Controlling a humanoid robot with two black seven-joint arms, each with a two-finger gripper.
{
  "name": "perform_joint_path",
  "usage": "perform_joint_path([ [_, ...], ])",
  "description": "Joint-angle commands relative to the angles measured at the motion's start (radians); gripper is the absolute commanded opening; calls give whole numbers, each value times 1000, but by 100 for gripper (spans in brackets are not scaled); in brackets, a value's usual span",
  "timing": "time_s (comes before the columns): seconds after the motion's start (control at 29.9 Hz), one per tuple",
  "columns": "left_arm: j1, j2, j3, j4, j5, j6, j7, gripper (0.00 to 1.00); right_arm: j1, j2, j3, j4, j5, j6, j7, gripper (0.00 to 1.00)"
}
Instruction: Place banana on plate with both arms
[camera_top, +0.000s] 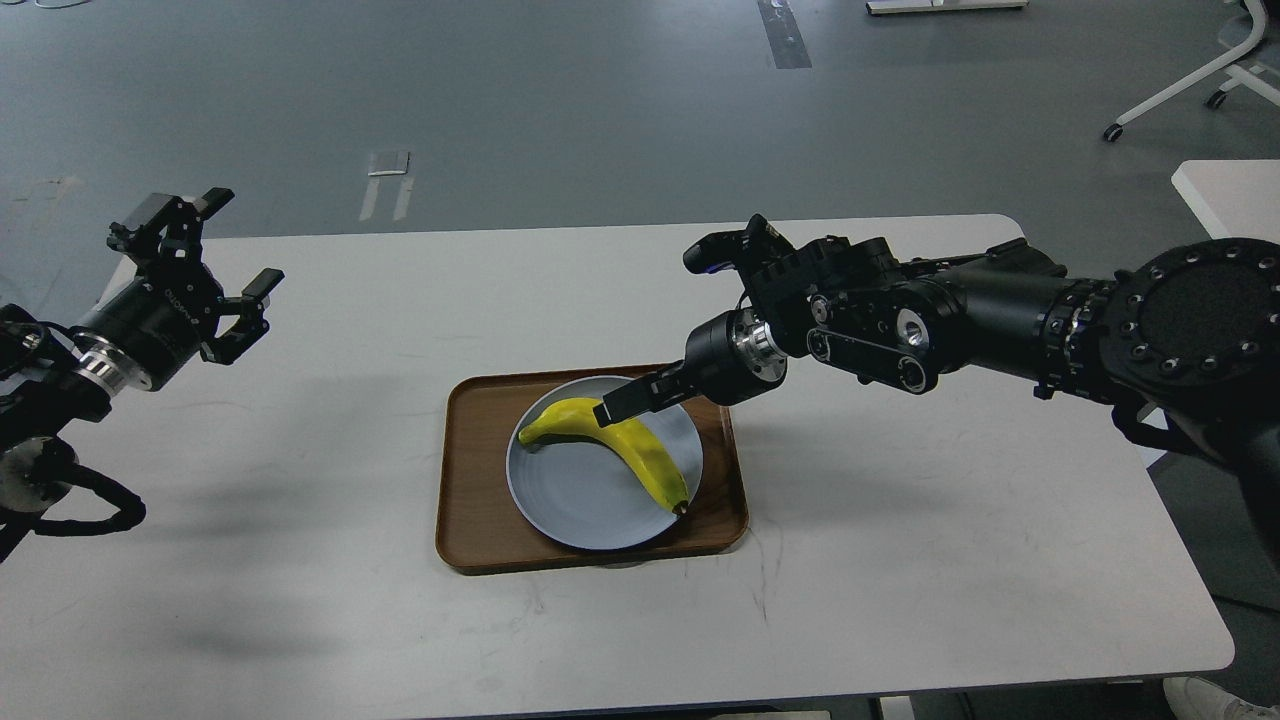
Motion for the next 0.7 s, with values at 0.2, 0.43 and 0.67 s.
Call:
perform_joint_path([
  [0.2, 0, -29, -6, 6, -6, 0, 0, 98, -122, -257, 369, 1, 157, -14, 0, 100],
  [0.43, 2, -74, -5, 12, -8, 0, 0, 98, -399, -342, 715, 0, 231, -17, 0, 100],
  [0.67, 11, -98, -5, 12, -9, 0, 0, 98, -623, -330, 974, 1, 359, -132, 0, 100],
])
